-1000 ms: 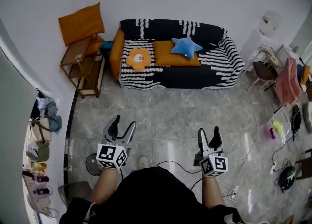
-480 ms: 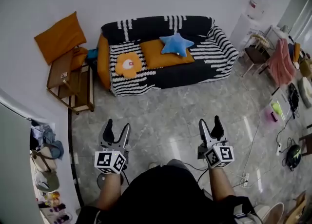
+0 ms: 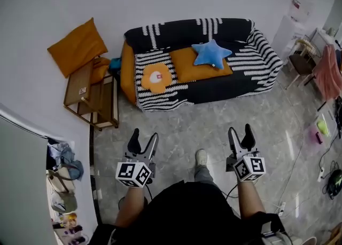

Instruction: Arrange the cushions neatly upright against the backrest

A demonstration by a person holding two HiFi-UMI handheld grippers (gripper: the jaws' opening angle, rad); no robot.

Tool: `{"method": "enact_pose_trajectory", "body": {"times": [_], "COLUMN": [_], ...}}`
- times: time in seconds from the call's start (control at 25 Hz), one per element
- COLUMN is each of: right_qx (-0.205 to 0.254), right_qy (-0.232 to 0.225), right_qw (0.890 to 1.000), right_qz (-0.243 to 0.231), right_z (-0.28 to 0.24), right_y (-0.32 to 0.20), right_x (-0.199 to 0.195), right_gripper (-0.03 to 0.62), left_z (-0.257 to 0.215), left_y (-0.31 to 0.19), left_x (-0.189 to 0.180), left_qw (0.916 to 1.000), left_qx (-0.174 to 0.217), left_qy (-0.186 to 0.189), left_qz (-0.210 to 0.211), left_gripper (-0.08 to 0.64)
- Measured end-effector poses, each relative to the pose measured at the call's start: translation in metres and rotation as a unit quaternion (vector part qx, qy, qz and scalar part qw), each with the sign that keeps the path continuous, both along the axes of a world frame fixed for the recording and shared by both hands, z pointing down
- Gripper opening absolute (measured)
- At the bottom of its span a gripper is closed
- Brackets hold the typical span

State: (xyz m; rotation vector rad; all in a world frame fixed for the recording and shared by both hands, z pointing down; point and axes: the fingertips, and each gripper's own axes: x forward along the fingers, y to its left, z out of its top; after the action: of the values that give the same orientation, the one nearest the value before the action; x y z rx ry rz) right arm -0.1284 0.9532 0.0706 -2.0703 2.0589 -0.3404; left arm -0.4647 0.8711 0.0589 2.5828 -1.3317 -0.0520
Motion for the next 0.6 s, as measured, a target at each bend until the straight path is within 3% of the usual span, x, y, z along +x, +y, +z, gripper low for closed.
{"method": "enact_pose_trajectory", "body": {"times": [0.2,0.6], "right_qx": [0.025,0.005], "right_qy": [-0.013,-0.041], "right_qw": [1.0,0.999], "right_qz": [-0.008,0.013], "right_z": [-0.001,0.009], "right_y": [-0.065,-0.155], "right_x": [0.05,0.18], "right_gripper": [0.333,0.333], "left_z": [-0.008,-0.006], "left_y": [-0.068,-0.171], "left_x": [0.038,0.133], "left_qw": [1.0,0.9991], "left_qx": [-0.007,-0.031], "left_qy": [-0.003,0.017], "left_qz": [-0.006,-0.025], "left_gripper": [0.333,0.334]}}
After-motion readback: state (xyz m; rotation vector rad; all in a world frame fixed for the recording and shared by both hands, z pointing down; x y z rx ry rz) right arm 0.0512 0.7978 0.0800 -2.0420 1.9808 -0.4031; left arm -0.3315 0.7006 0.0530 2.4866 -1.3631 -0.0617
